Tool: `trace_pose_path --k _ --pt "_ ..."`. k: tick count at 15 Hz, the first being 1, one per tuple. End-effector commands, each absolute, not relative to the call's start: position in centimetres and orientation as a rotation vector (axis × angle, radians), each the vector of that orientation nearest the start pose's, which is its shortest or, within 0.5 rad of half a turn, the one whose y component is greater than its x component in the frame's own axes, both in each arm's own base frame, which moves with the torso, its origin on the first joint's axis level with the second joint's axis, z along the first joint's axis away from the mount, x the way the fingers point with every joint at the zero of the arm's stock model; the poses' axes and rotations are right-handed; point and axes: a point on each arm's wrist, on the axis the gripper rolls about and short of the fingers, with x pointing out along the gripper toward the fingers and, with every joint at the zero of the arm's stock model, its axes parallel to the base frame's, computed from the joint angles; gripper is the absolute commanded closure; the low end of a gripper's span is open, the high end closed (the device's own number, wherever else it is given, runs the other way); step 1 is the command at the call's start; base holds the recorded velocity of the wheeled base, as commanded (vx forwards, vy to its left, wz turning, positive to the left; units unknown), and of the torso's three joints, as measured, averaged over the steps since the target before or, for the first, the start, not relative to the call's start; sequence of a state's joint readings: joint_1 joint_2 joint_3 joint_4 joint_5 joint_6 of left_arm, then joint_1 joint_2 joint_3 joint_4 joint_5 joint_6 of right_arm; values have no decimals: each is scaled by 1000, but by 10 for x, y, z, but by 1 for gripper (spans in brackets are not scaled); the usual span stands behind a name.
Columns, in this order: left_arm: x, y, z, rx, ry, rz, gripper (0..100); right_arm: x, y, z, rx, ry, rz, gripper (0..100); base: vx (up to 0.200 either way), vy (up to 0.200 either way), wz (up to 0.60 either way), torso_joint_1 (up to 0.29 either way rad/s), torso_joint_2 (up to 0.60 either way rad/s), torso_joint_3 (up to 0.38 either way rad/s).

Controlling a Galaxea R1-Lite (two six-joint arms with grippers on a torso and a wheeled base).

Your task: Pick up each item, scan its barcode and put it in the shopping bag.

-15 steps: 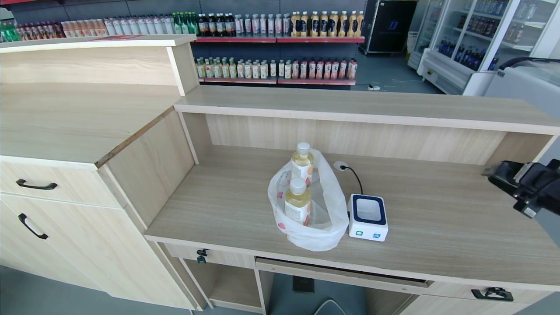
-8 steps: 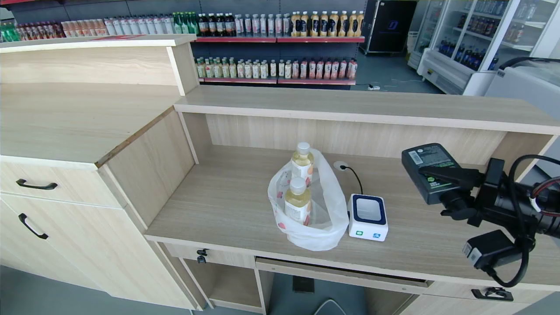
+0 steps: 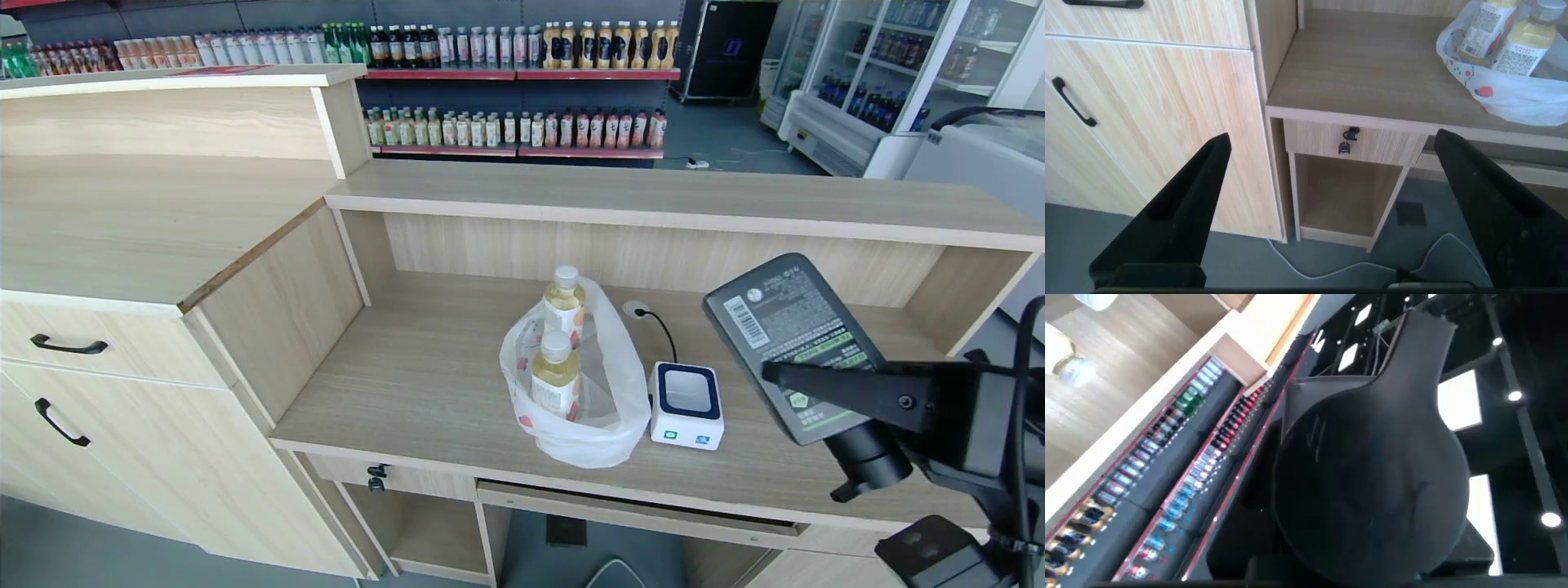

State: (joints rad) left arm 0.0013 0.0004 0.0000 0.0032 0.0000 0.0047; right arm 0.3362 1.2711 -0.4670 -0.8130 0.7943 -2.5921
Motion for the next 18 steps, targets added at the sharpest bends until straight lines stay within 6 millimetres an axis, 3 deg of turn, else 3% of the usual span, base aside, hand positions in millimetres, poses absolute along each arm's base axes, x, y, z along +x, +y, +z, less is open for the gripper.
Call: trace_pose_path --k 1,6,18 --pt "-23 0 75 5 3 2 0 151 76 225 -2227 -1521 313 100 0 0 0 0 0 0" --pt "-23 0 75 3 3 2 0 134 104 240 -2080 -1811 253 100 0 0 0 0 0 0" --pt "-23 0 75 5 3 2 0 117 116 235 -1936 -1888 435 100 0 0 0 0 0 0"
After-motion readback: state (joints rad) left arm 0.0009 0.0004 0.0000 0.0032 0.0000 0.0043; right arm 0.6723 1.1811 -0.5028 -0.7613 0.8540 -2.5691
